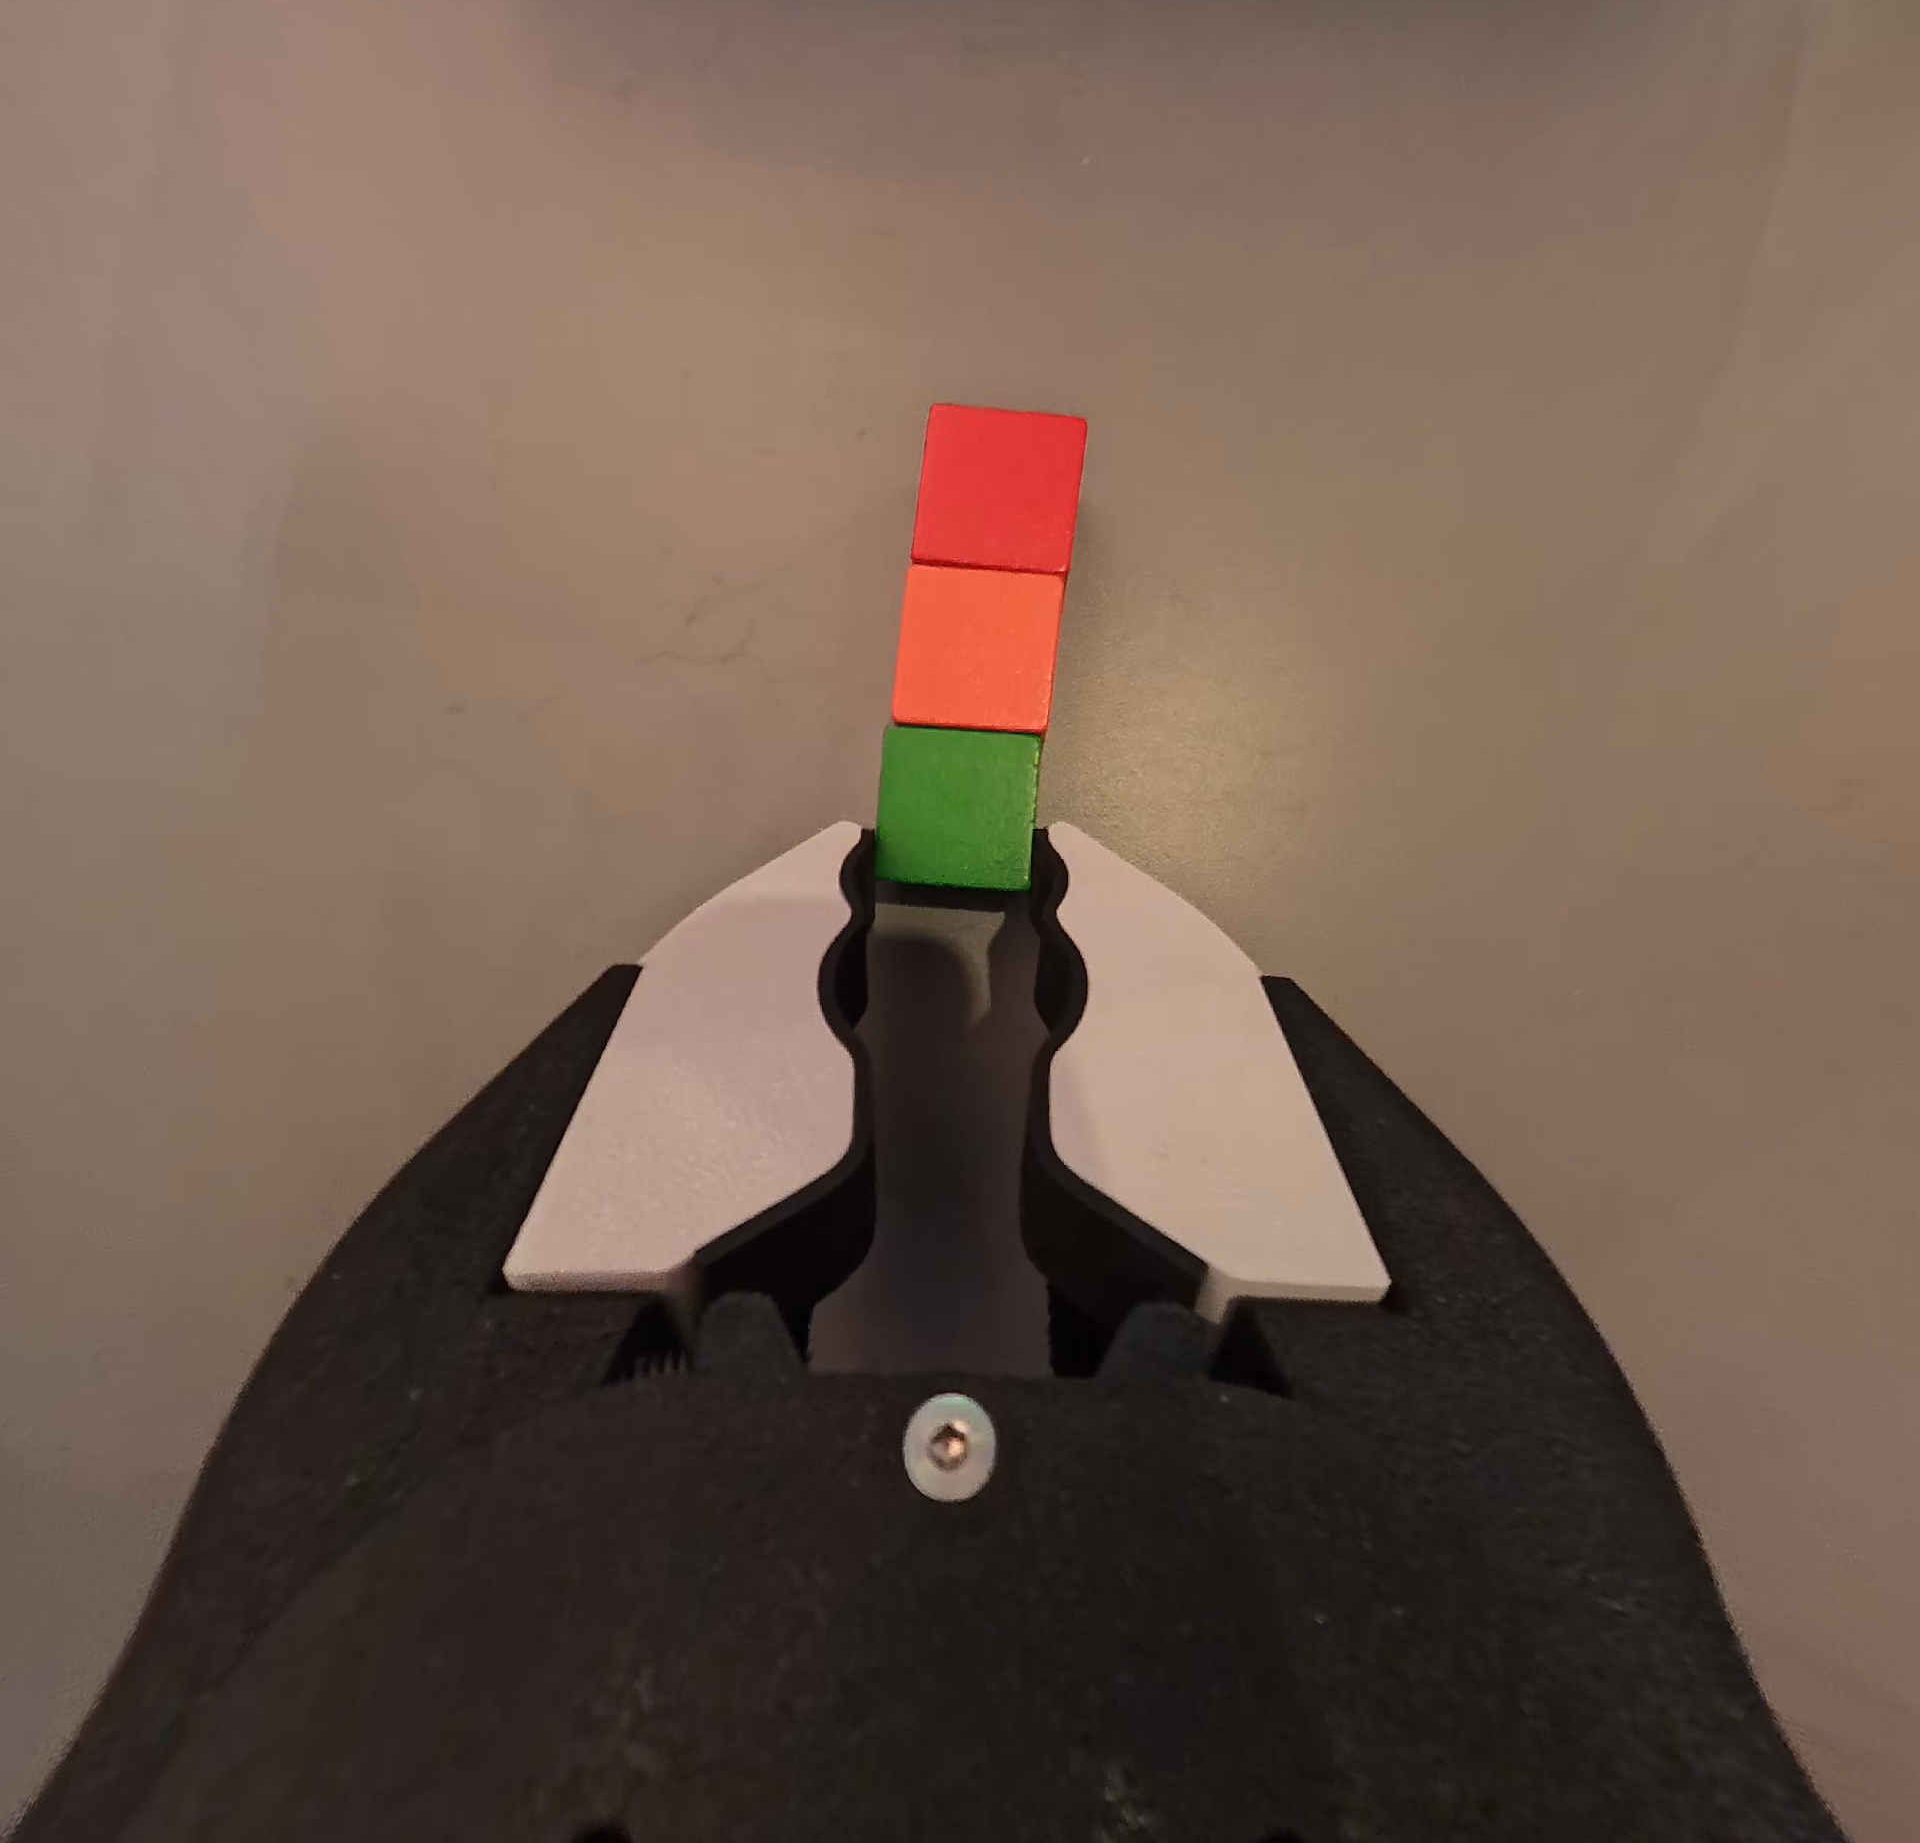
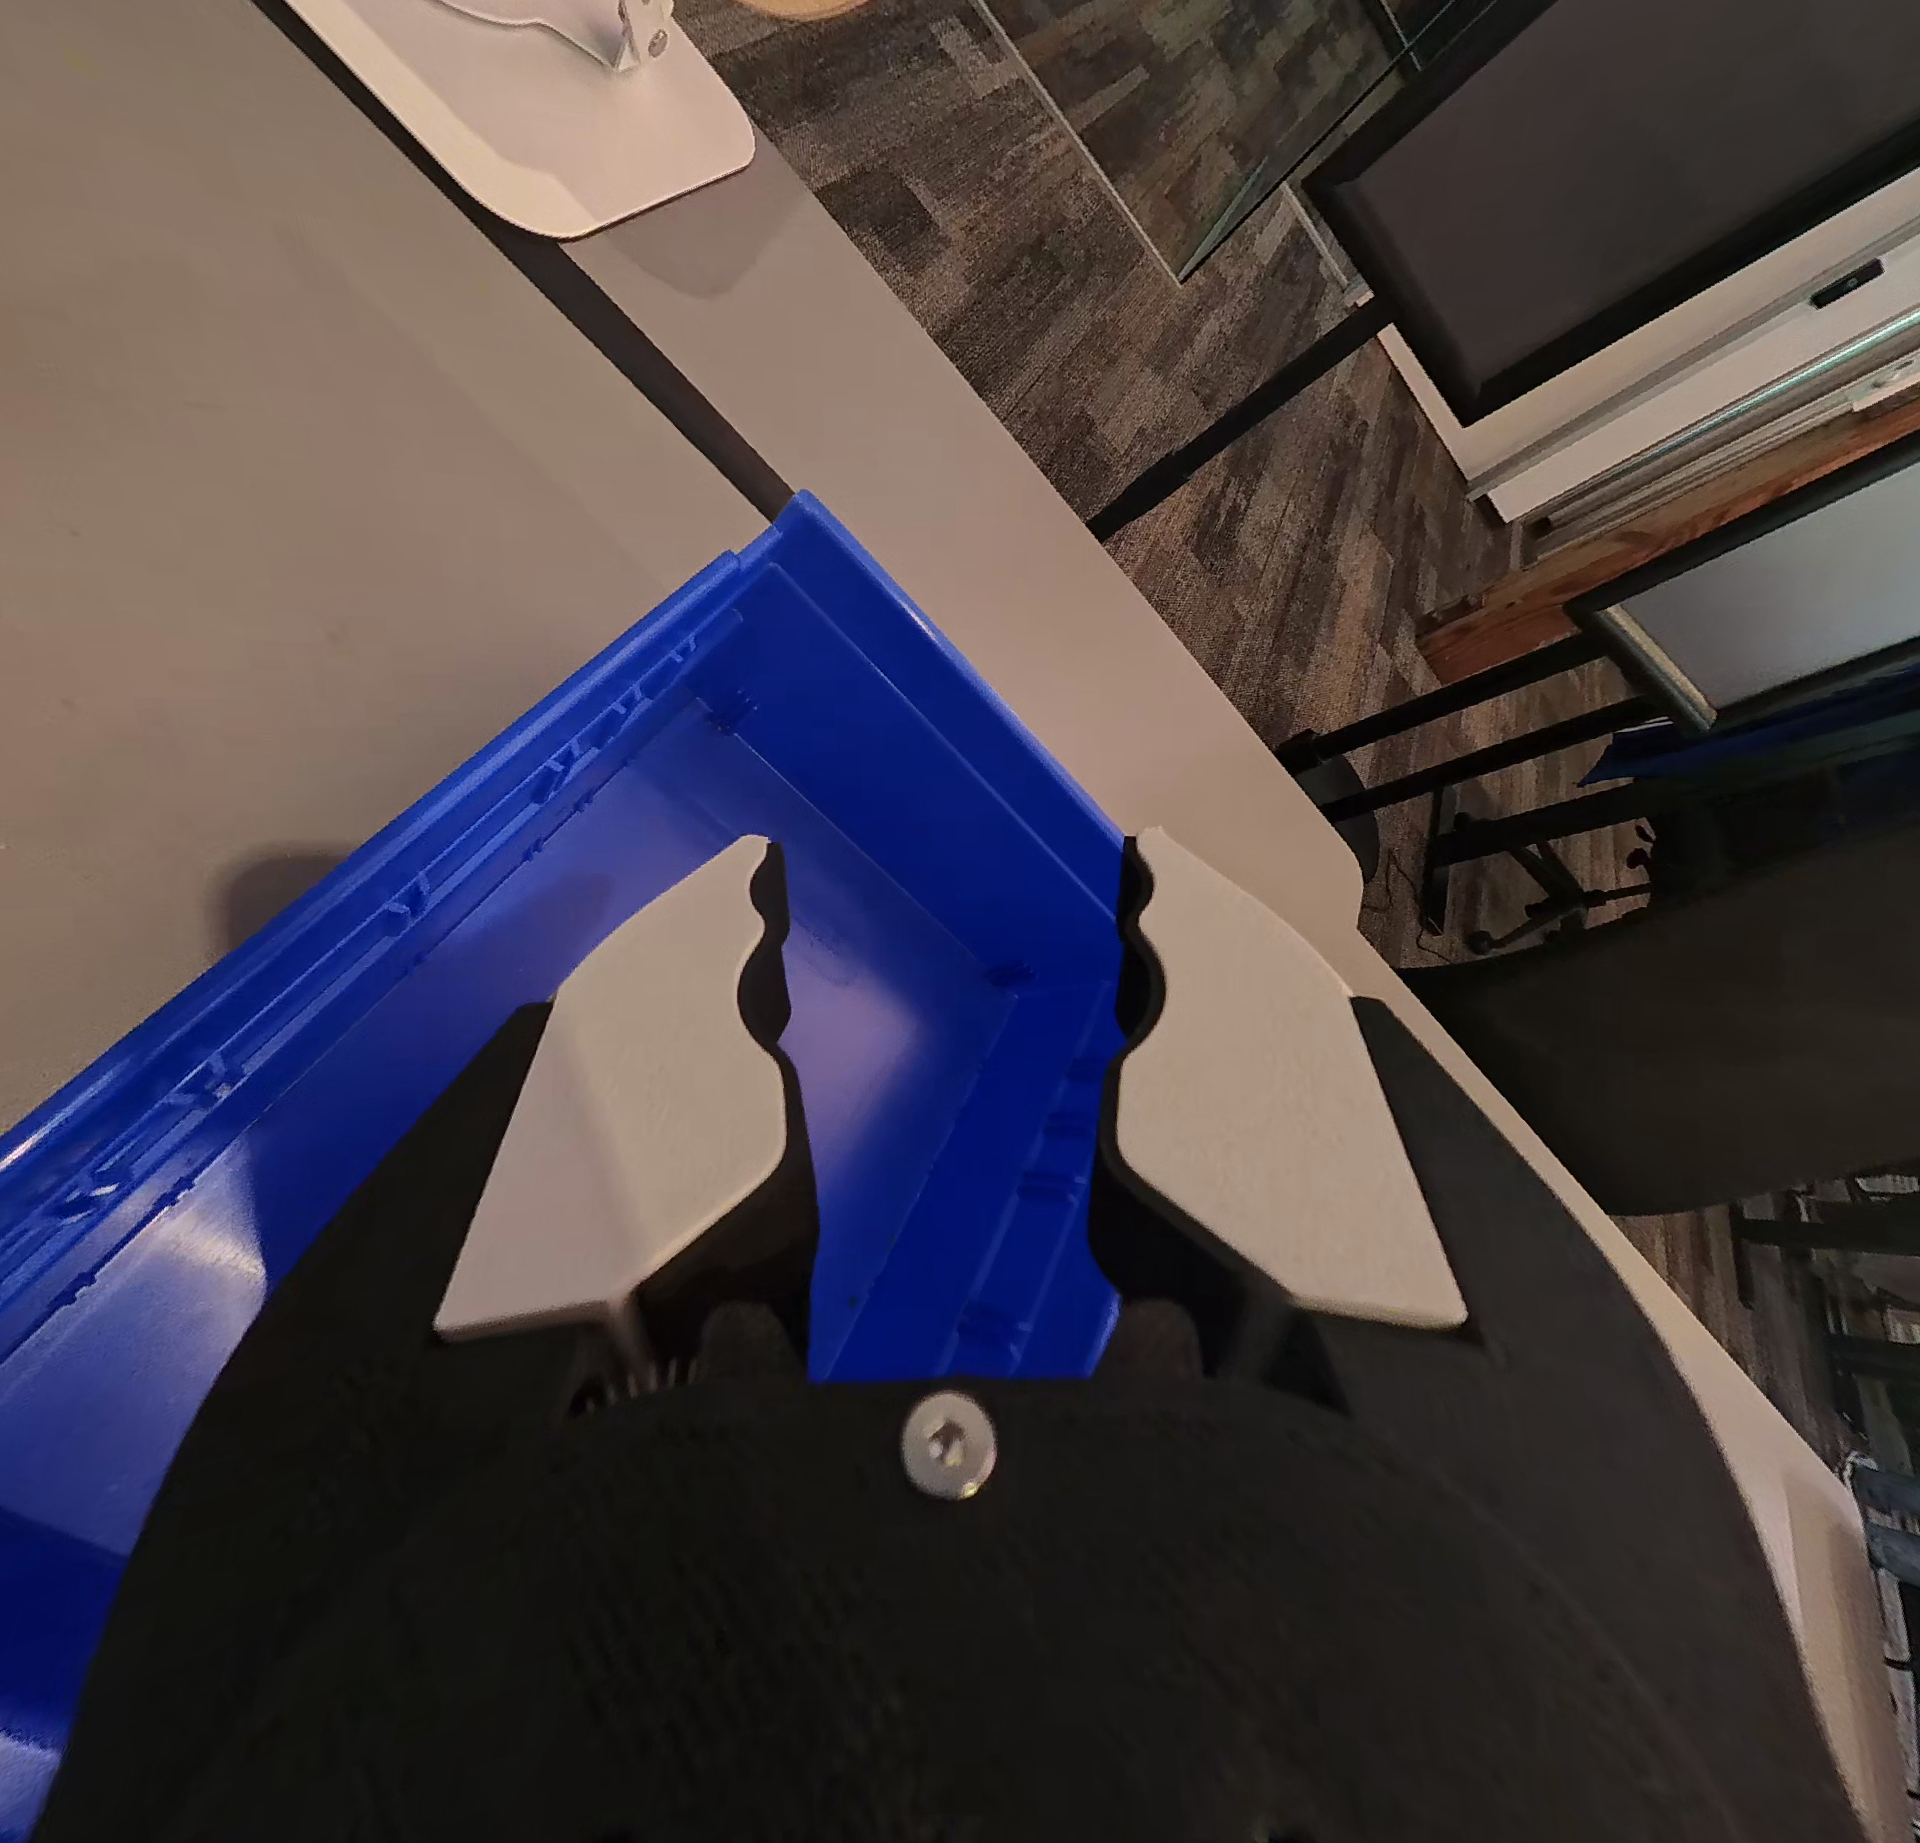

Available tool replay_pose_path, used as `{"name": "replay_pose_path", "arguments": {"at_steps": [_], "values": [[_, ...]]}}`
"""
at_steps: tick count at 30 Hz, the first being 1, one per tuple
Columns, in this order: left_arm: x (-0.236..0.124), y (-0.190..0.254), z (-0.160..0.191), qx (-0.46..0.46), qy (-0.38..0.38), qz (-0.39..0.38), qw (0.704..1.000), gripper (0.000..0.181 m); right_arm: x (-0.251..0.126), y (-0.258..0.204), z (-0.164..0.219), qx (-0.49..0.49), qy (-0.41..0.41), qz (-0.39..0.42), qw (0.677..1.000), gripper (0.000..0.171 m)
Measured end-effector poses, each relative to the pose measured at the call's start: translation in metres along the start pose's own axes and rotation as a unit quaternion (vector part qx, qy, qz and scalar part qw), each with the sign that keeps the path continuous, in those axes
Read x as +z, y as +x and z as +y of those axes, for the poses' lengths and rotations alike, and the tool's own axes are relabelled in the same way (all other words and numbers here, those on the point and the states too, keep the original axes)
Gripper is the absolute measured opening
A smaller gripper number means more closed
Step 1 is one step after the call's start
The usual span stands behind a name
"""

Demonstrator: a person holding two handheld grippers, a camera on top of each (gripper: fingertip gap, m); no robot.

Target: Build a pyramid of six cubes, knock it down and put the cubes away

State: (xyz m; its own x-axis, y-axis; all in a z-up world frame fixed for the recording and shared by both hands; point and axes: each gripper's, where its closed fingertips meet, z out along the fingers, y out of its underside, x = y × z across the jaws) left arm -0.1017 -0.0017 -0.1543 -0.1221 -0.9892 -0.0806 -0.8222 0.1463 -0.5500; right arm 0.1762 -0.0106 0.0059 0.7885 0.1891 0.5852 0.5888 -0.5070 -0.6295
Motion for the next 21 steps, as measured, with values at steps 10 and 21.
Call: {"name": "replay_pose_path", "arguments": {"at_steps": [10, 21], "values": [[-0.031, -0.007, -0.021, -0.019, 0.032, -0.042, 0.998, 0.057, 0.002, -0.002, 0.001, -0.003, -0.004, -0.004, 1.0, 0.063], [-0.287, -0.072, -0.014, -0.17, 0.263, -0.343, 0.885, 0.06, 0.0, 0.003, 0.003, 0.006, 0.001, -0.002, 1.0, 0.062]]}}
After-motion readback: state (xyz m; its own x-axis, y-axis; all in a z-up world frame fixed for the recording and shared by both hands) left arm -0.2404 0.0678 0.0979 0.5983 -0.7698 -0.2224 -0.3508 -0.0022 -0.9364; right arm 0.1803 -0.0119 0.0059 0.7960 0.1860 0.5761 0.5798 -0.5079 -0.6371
